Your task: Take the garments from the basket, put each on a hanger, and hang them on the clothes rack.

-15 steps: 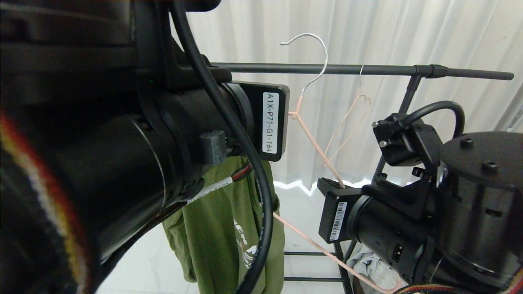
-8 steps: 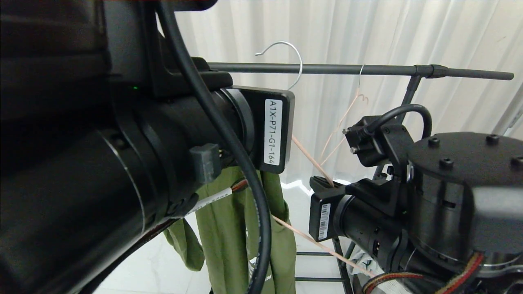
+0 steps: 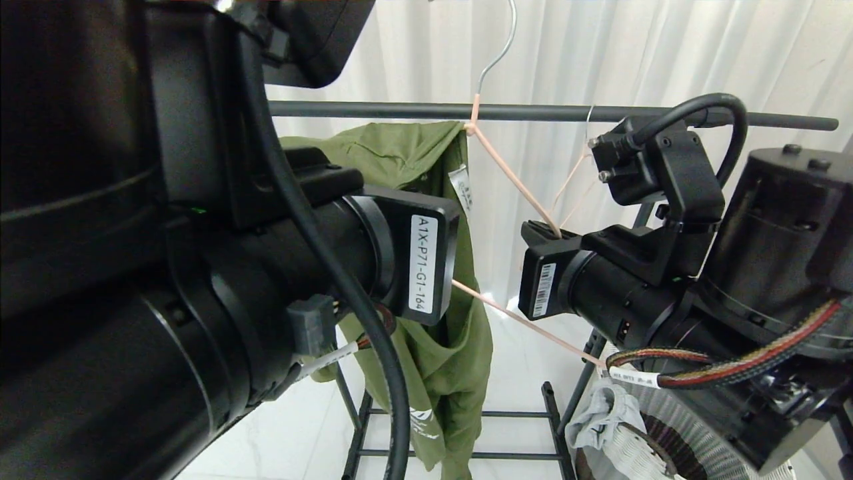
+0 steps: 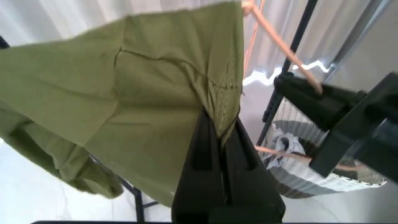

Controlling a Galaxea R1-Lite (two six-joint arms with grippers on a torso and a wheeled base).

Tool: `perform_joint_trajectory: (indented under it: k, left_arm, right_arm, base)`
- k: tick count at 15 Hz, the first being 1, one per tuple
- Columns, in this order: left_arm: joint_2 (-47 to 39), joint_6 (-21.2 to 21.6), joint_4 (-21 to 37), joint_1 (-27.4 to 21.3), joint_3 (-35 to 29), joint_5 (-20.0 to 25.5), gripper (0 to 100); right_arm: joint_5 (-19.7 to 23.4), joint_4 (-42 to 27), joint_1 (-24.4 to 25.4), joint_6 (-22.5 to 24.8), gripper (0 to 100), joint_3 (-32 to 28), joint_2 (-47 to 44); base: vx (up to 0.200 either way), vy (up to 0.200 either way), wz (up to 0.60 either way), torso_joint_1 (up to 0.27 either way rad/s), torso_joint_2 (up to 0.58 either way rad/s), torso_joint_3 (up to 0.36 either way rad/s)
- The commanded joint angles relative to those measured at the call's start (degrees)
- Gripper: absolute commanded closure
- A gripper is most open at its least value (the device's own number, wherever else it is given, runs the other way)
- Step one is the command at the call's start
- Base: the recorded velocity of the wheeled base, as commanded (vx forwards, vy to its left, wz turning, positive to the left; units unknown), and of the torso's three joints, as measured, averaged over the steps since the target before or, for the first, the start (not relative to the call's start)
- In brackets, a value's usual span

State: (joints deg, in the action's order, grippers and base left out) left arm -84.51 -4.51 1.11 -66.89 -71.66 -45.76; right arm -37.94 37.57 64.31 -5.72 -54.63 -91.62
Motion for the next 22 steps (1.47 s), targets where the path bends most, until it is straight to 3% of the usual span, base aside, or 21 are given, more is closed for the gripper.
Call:
perform_joint_trajectory:
  k: [1, 7, 8, 13, 16, 20, 22]
  left_arm:
    - [0.39, 0.12, -0.76, 0.09, 1.34, -0.03, 100]
    - [1.80, 1.79, -1.29, 0.09, 5.47, -0.03, 100]
    - [1.98, 1.87, -1.29, 0.09, 5.74, -0.03, 0]
    - [2.24, 1.70, -1.29, 0.09, 6.88, -0.03, 0]
    - [5.58, 2.84, -1.29, 0.18, 11.01, -0.03, 0]
    - [16.30, 20.42, -1.29, 2.47, 15.14, 1.38, 0]
    - [19.82, 26.92, -1.29, 5.28, 15.32, 9.38, 0]
  right_arm:
    - [-0.03, 0.75, -0.15, 0.80, 100, -0.13, 0.75]
    - [-0.03, 4.70, -0.15, 5.19, 100, 0.13, 1.80]
    - [-0.03, 4.88, -0.15, 5.63, 100, 0.13, 2.15]
    - [-0.03, 5.50, -0.06, 8.00, 100, 0.22, 3.47]
    - [-0.03, 8.13, -0.06, 10.11, 100, 0.92, 3.65]
    - [0.41, 8.13, -0.06, 12.13, 100, 5.50, 7.51]
    - [3.13, 8.13, -0.15, 13.80, 100, 9.10, 10.77]
  base:
    - [0.000, 0.000, 0.00, 0.000, 0.00, 0.000]
    - [0.000, 0.000, 0.00, 0.000, 0.00, 0.000]
    - [0.000, 0.000, 0.00, 0.000, 0.00, 0.000]
    - [0.000, 0.000, 0.00, 0.000, 0.00, 0.000]
    - [0.000, 0.000, 0.00, 0.000, 0.00, 0.000]
    - [0.000, 0.000, 0.00, 0.000, 0.00, 0.000]
    - [0.000, 0.000, 0.00, 0.000, 0.00, 0.000]
